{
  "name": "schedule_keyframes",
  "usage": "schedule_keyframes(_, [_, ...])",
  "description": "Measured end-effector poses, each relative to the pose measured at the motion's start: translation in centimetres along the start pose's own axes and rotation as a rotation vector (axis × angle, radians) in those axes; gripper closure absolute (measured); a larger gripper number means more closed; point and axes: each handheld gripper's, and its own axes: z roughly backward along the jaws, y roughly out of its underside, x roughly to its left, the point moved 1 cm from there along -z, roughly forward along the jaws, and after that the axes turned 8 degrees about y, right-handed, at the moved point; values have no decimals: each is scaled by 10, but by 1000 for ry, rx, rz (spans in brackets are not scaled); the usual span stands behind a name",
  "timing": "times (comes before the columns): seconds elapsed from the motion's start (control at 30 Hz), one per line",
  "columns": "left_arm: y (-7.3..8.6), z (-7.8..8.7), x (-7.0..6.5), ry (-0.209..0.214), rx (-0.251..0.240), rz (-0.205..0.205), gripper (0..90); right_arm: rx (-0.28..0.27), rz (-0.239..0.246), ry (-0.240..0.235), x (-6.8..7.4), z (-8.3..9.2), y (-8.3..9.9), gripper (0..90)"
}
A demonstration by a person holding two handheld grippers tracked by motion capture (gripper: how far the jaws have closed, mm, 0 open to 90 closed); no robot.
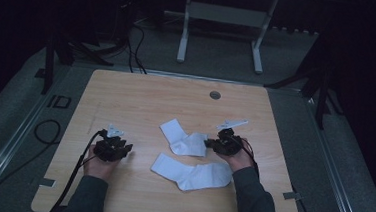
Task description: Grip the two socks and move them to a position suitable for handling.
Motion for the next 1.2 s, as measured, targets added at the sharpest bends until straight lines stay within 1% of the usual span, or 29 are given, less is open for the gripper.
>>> schedule_keyframes(0.13, [0,0,0,1,0,-2,658,-26,54,-15,20,3,-17,867])
schedule_keyframes(0.17, [0,0,0,0,0,-2,658,-27,83,-7,26,2,-22,867])
schedule_keyframes(0.27, [0,1,0,1,-6,4,657,-10,132,5,40,-7,-30,864])
schedule_keyframes(0.3, [0,1,0,0,-5,3,657,-1,142,2,45,-11,-31,864])
schedule_keyframes(0.33, [0,1,0,0,-5,3,657,-1,142,2,45,-11,-31,864])
schedule_keyframes(0.37, [0,1,0,0,-5,3,657,10,154,2,49,-15,-32,864])
schedule_keyframes(0.4, [0,2,0,2,-5,2,657,22,176,1,57,-22,-33,861])
schedule_keyframes(0.47, [1,1,1,1,-5,3,657,28,183,-8,62,-25,-34,851])
schedule_keyframes(0.53, [1,1,0,0,-4,2,657,35,187,-26,65,-28,-35,800])
schedule_keyframes(0.63, [0,1,0,0,0,0,656,52,201,-42,69,-37,-37,757])
schedule_keyframes(0.73, [1,1,0,-1,0,0,656,47,188,-59,70,-43,-39,715])
schedule_keyframes(0.83, [1,0,0,-1,1,1,656,33,166,-76,66,-49,-42,704])
schedule_keyframes(0.93, [1,1,0,-1,1,2,656,21,146,-82,62,-51,-43,700])
schedule_keyframes(0.97, [1,1,1,-1,1,0,656,-2,114,-83,57,-50,-45,690])
schedule_keyframes(1.0, [1,1,1,-1,1,0,656,-2,114,-83,57,-50,-45,690])
schedule_keyframes(1.03, [1,1,1,-2,2,1,656,-20,94,-88,52,-48,-46,683])
schedule_keyframes(1.2, [1,0,0,-1,4,-2,656,-43,56,-93,41,-43,-47,671])
